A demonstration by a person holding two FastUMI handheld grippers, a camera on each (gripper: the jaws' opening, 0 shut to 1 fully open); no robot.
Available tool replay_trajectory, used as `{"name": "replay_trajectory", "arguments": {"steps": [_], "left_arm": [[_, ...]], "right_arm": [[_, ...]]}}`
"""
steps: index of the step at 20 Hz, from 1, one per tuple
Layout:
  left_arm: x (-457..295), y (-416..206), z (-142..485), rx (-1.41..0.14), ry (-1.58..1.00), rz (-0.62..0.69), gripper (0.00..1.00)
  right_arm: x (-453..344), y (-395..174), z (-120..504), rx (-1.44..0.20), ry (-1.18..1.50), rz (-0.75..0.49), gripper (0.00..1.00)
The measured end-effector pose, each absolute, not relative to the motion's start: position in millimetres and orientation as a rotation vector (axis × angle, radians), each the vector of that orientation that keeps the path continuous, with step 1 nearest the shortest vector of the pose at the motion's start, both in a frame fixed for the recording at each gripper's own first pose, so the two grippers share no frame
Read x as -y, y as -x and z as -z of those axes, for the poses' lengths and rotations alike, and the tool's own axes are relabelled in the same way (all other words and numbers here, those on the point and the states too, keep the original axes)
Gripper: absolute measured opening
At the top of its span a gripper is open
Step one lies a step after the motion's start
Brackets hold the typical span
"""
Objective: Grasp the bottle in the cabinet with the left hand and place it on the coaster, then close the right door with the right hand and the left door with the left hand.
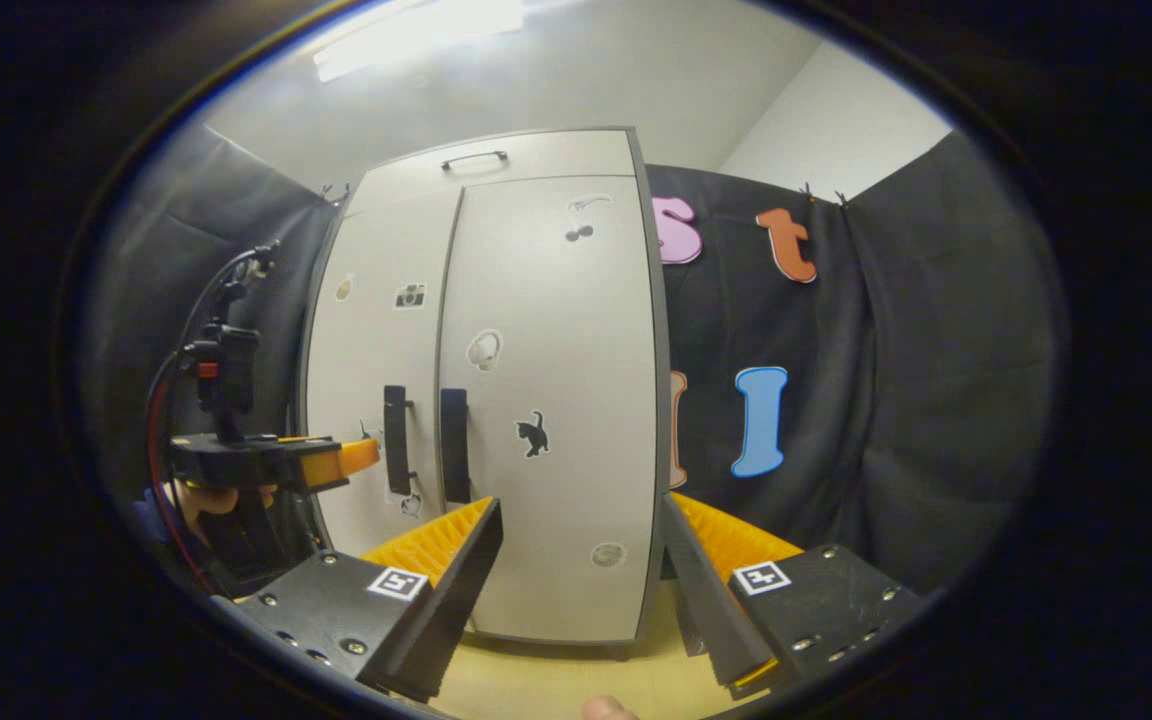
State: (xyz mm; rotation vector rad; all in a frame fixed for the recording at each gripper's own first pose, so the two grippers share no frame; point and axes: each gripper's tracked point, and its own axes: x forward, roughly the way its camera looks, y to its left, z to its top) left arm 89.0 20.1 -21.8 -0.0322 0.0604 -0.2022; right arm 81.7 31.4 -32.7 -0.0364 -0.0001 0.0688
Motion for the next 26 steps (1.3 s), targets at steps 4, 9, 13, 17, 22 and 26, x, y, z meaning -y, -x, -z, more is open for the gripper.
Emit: {"name": "replay_trajectory", "arguments": {"steps": [4,9,13,17,22,26], "left_arm": [[-23.3,-45.1,-20.5,-0.028,0.047,0.199,0.93],[-26.8,16.0,-61.2,-0.008,0.022,0.179,0.95],[-15.8,50.4,-90.6,0.030,0.015,0.176,0.94],[7.4,71.6,-97.1,0.055,0.042,0.195,0.95],[29.8,76.3,-93.2,0.068,-0.018,0.217,0.96],[44.5,74.4,-91.4,0.067,-0.020,0.237,0.96]], "right_arm": [[-21.1,-74.0,22.8,-0.004,0.027,-0.055,0.95],[-5.7,-63.5,-10.0,-0.002,-0.013,-0.037,0.95],[11.3,-49.2,-49.1,0.042,-0.025,-0.014,0.95],[25.0,-35.9,-69.8,0.075,-0.022,-0.001,0.95],[35.4,-31.6,-66.8,0.072,0.016,0.006,0.95],[40.0,-28.3,-68.2,0.081,0.013,0.008,0.95]]}}
